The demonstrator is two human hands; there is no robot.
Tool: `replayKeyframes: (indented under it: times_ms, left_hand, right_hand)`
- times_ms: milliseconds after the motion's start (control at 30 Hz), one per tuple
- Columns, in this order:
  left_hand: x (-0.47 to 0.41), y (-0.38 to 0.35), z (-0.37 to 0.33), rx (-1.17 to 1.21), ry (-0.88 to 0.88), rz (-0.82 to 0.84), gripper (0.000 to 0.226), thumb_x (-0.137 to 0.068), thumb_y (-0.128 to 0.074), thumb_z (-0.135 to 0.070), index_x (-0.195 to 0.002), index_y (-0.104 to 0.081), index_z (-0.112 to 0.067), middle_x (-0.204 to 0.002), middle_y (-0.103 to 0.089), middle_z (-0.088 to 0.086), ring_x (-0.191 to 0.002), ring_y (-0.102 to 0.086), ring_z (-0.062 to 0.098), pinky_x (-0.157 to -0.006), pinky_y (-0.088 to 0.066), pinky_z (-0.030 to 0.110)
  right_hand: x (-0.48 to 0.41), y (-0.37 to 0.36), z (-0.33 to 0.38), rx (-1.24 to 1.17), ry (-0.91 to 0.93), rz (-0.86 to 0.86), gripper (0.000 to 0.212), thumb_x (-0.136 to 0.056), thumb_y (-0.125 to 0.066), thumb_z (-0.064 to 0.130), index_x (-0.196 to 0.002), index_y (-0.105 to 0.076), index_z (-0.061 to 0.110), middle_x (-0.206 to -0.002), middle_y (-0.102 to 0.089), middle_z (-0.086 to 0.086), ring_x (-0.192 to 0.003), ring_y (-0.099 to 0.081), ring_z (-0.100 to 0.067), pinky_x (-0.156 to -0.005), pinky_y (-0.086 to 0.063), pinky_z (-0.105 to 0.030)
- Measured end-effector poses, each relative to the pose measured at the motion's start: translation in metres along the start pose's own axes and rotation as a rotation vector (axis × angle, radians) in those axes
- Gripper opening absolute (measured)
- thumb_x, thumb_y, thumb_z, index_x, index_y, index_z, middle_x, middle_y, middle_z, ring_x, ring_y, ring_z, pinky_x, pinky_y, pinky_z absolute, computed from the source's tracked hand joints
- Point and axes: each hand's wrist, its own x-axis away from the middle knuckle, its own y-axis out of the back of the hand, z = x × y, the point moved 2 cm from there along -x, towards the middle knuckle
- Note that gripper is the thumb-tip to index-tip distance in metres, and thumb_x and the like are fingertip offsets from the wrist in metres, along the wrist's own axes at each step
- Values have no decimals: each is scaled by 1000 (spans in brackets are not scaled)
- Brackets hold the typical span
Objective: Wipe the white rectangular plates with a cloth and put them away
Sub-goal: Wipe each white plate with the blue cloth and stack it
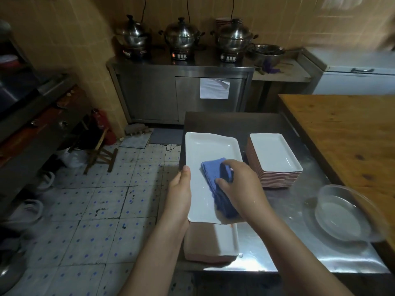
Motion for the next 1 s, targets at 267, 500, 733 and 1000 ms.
replayKeyframes:
  times_ms: [267,500,733,1000]
  left_hand:
    - [16,-7,27,-41,59,-36,29,-97,-37,-43,-95,-61,-27,-83,-69,-6,-74,-67,13,-51,-50,21]
    - [14,-5,66,-163,172,-62,34,-97,-37,-45,-113,-59,-23,-98,-68,3,-86,-67,22,-65,-54,29]
    - [-1,3,95,-246,213,-80,41,-99,-37,-39,-122,-58,-13,-113,-66,10,-101,-63,28,-92,-50,44]
    - [-20,16,109,-649,6,-154,37,-99,-36,-32,-74,-51,-10,-67,-50,2,-59,-45,13,-53,-34,25]
  right_hand:
    - [10,11,-36,-455,-213,200,9,-82,-72,25,-77,-64,23,-78,-66,14,-77,-61,-7,-60,-45,-24]
    - [17,-2,-77,-845,-416,323,14,-91,-60,23,-105,-60,24,-106,-66,0,-98,-63,-19,-82,-54,-37]
    - [21,-23,-101,-951,-599,321,12,-92,-59,16,-104,-60,11,-98,-67,-7,-90,-64,-21,-65,-50,-30]
    - [13,-40,-115,-994,-637,315,6,-92,-60,12,-98,-60,10,-97,-67,-10,-88,-64,-23,-67,-51,-32]
